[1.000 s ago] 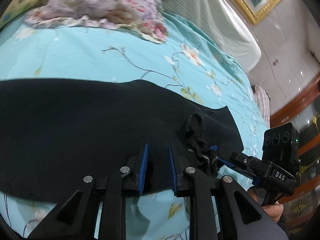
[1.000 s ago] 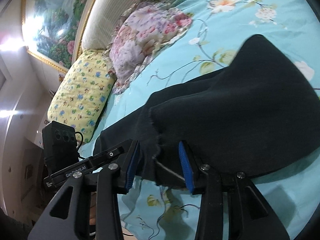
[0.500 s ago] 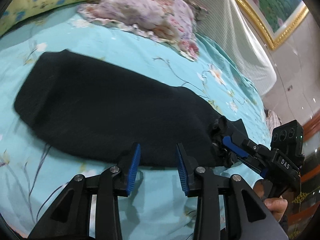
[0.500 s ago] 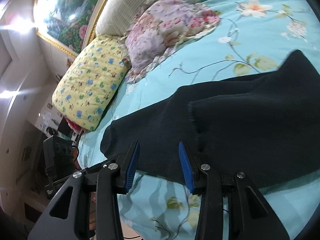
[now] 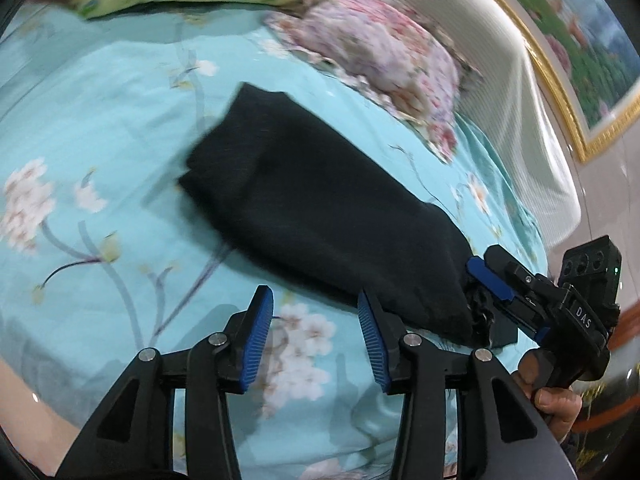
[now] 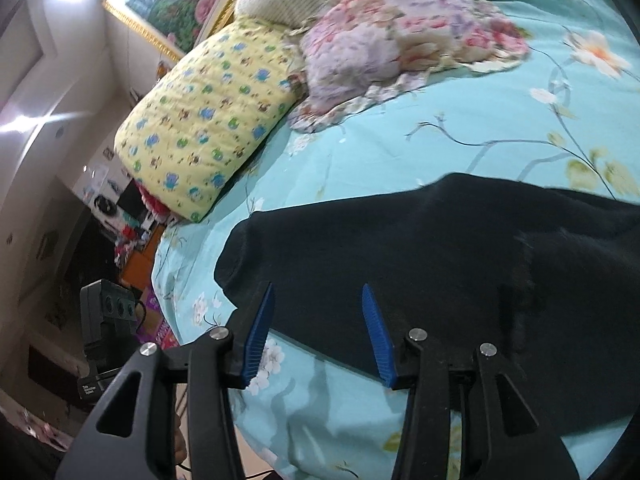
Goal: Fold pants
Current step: 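Open both grippers and release the folded pants onto the sheet, then grasp one end of the folded pants with the left gripper while the right gripper grasps beside it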
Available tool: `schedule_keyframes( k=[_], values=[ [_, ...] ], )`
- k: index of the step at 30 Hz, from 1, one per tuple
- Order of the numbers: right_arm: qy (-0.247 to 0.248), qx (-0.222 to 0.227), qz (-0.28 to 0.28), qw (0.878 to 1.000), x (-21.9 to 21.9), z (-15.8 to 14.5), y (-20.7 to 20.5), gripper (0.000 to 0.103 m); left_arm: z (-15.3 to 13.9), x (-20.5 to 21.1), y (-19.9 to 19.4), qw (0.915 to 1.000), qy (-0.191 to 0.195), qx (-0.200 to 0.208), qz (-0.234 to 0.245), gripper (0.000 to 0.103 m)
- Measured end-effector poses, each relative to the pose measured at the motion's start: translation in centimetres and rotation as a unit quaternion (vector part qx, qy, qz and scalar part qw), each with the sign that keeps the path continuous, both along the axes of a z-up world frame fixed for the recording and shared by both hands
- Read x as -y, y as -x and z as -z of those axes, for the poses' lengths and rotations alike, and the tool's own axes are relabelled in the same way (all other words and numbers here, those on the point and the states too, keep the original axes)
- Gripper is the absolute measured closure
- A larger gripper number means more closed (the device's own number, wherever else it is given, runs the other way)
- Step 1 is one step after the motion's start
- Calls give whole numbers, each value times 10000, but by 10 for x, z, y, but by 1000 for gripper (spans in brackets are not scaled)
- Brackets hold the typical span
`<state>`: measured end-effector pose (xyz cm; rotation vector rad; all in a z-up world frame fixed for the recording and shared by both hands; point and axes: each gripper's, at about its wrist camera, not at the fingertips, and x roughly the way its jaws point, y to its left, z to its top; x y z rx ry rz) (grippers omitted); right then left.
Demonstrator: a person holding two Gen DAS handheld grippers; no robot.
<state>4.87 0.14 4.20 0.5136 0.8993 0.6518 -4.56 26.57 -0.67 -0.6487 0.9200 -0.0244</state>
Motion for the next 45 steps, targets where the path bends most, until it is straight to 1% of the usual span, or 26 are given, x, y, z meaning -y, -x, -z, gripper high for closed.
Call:
schedule_keyframes(
  k=[3,6,8,11,14,18,24,27,30,34,36,40,43,45],
  values=[
    [76,22,-180,9998,-14,-3,-7,56,2,-11,3,9997,129,-37,-181,55],
    [159,66,-306,9994,-24,-6,-12,56,3,-22,4,9991,220,-57,-344,54],
    [214,66,-407,9989,-32,-6,-16,56,5,-28,3,9986,290,-91,-435,51],
    [291,64,-513,9982,-41,-7,-21,56,10,-37,-1,9972,474,-143,-564,51],
    [386,64,-633,9972,-50,-7,-29,55,17,-45,-6,9957,571,-236,-686,51],
    [691,204,-808,9941,-65,-11,-42,55,25,-51,-13,9938,676,-364,-805,51],
    [1270,603,-1339,9810,-98,-20,-72,55,30,-55,-24,9923,759,-363,-909,48],
    [1457,740,-1701,9718,-118,-22,-88,55,33,-56,-30,9912,849,-379,-941,47],
    [1629,918,-2045,9608,-137,-22,-100,55,34,-55,-36,9910,850,-395,-952,46],
    [1764,849,-2578,9461,-162,-12,-116,55,36,-56,-43,9905,850,-381,-1013,46],
    [1867,820,-2741,9398,-171,-6,-123,55,37,-56,-47,9901,872,-360,-1044,45],
    [1863,645,-3036,9322,-184,9,-132,55,39,-57,-52,9893,894,-313,-1110,45],
    [1842,501,-3135,9302,-191,18,-139,55,38,-55,-57,9916,739,-298,-1023,48],
    [1781,416,-3169,9307,-193,22,-142,55,38,-54,-59,9926,585,-327,-1012,58]
  ],
)
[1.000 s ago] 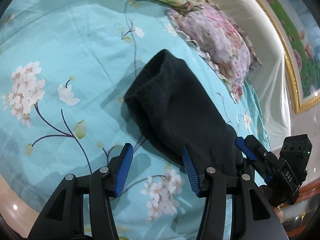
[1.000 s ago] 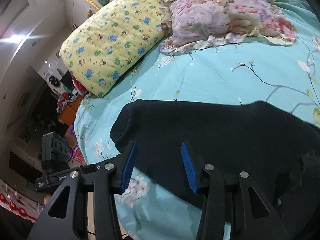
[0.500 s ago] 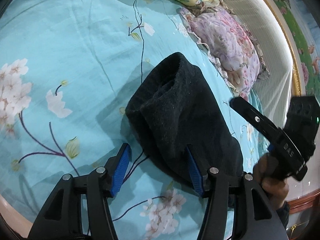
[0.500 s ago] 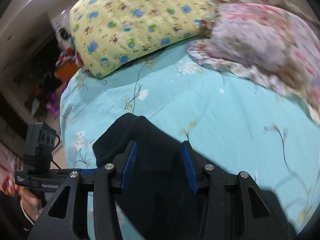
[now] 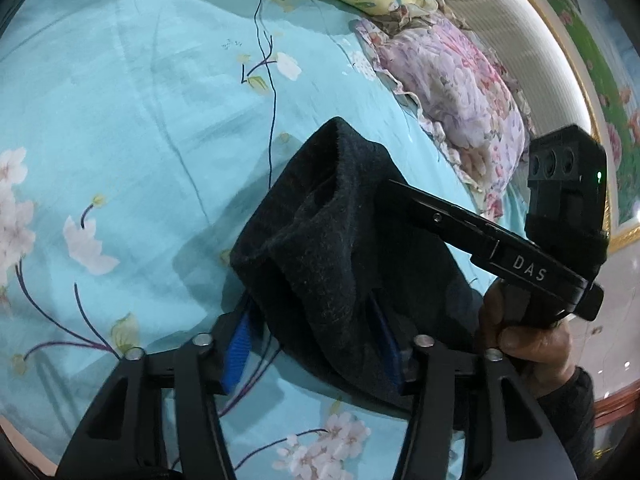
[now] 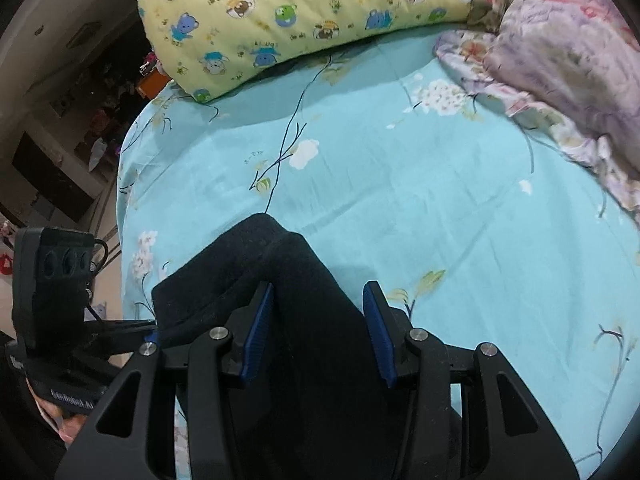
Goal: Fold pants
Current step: 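Grasp one end of the folded pants with the left gripper while the right gripper grasps beside it, then lift the held pants end with both grippers and fold it over the rest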
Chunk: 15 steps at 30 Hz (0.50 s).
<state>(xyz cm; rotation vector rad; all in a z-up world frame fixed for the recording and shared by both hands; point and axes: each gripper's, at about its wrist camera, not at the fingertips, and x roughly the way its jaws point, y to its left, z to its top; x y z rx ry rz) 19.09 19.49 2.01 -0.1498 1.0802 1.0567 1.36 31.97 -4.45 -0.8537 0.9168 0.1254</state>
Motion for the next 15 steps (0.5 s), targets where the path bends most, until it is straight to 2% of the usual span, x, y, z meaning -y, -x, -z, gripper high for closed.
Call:
schedule_keyframes(
  k=[2,5,8,15],
  values=[
    [-37,-126,-29,9999,-2,3,-1,56,2,-2,-1,10000,-41,-27,-26,68],
    [-86,-198,-58,9998,-2,5,1,74,3,-6,-2,10000,53,-10,-46,75],
    [-188,-120,6,9998,5,-1,6,83,-1,-4,-4,10000,54,-9,-13,80],
    [-570,138,272,9979,33,-28,24,86,-37,11,-1,9993,-108,344,98,84]
  ],
)
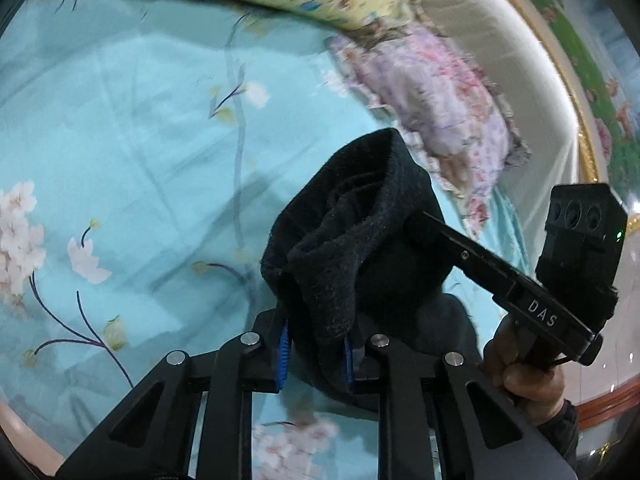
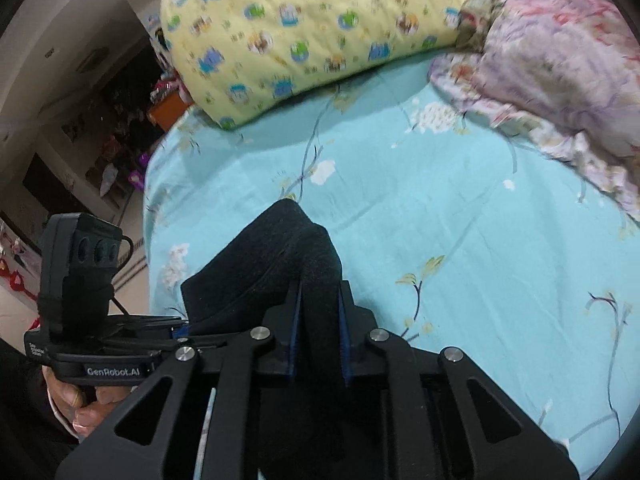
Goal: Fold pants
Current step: 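Lift the held pants end with both grippers and fold it over the rest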
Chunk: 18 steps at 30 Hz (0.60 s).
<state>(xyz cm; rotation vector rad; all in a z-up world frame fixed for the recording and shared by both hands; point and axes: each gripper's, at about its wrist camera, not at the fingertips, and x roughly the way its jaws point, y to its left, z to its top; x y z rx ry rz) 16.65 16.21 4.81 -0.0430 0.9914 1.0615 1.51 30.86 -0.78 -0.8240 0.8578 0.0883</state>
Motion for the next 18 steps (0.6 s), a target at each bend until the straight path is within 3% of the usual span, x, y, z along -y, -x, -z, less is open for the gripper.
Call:
schedule_keyframes(
  k=[11,18],
  values=[
    [-702,239,662,9950,76,-47,19,89,-62,51,-5,9961,-236,608,602,85],
    [-1074,272,1232,9862,139,-64,32,96,-92,107,-11,9870,-440,918,1244,85]
  ],
)
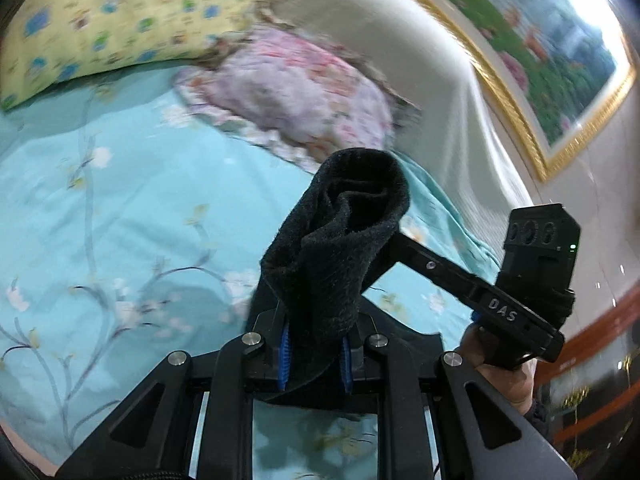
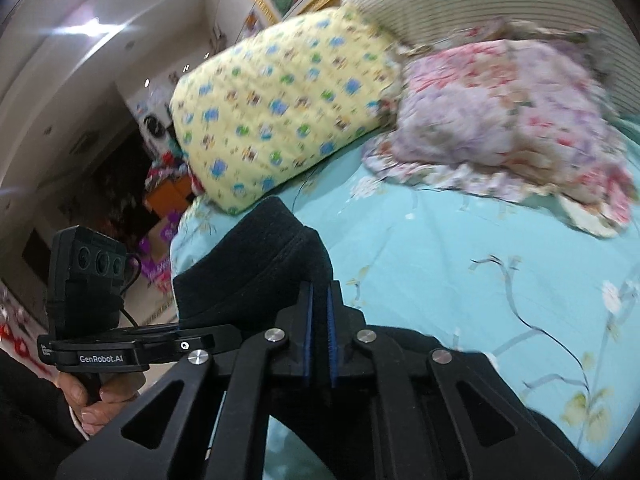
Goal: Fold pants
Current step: 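Lift the held pants end with both grippers and fold it over the rest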
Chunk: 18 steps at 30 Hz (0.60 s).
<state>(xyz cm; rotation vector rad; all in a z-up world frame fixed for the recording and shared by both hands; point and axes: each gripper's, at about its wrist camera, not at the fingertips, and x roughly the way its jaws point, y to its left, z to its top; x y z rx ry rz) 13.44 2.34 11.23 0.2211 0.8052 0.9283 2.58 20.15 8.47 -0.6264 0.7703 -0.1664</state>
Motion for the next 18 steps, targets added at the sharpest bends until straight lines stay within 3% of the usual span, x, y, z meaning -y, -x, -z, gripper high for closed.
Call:
schedule_keyframes(
  k=[18],
  values=[
    [-603,-161,1121,9917,135,22,44,97,-19,133,-17,9912,-472,-13,1234,85]
  ],
)
